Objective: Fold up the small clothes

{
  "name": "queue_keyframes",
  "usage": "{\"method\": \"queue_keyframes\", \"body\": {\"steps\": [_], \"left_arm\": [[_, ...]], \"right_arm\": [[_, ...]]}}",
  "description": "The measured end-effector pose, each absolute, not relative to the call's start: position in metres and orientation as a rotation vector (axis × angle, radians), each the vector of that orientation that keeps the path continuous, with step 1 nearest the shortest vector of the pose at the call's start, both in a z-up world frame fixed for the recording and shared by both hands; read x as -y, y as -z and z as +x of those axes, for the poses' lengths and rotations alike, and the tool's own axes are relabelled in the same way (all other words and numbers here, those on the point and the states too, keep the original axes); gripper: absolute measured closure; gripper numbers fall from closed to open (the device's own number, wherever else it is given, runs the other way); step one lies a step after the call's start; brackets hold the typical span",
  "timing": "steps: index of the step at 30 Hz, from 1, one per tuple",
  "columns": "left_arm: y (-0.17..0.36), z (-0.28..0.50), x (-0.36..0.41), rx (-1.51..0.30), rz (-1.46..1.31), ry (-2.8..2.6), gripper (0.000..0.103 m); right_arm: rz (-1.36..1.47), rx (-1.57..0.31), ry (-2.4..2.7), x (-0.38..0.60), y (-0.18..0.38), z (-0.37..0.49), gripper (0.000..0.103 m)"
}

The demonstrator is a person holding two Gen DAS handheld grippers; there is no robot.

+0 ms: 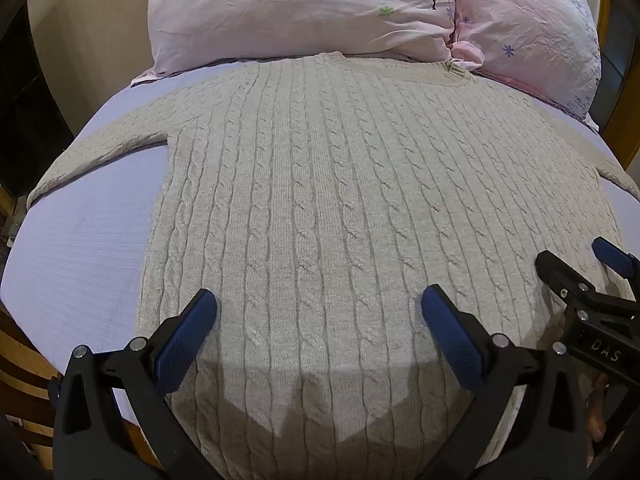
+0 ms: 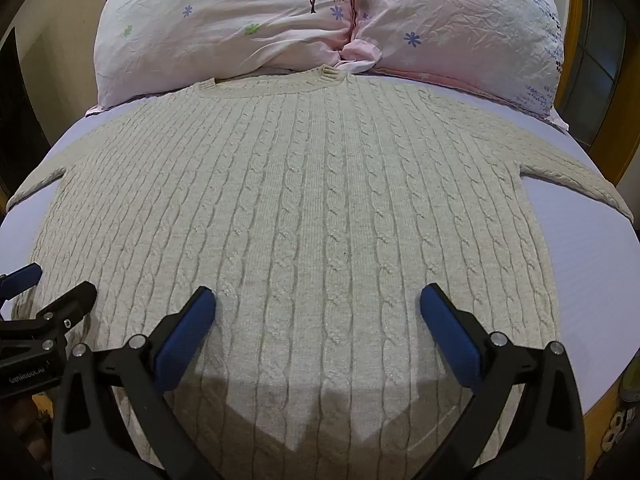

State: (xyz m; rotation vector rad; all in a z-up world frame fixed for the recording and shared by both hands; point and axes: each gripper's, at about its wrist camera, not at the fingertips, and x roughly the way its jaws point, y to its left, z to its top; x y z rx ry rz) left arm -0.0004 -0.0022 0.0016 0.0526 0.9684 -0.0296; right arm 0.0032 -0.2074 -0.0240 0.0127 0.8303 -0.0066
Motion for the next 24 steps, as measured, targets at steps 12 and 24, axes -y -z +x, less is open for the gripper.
{"method": "queue_keyframes", "body": {"steps": [12, 24], "left_arm": [[-0.0023, -0.0006, 0.0009, -0.967, 0.053, 0.03, 0.001], [-0.0024, -0.001, 0.0008, -0.963, 0.053, 0.03, 0.001]], "right_arm": [[0.013, -0.828, 0.007, 0.2076, 0.0239, 0.0029, 0.002], [0.011, -0.822, 0.005, 0.2082, 0.0232, 0.0052, 0.002]]}}
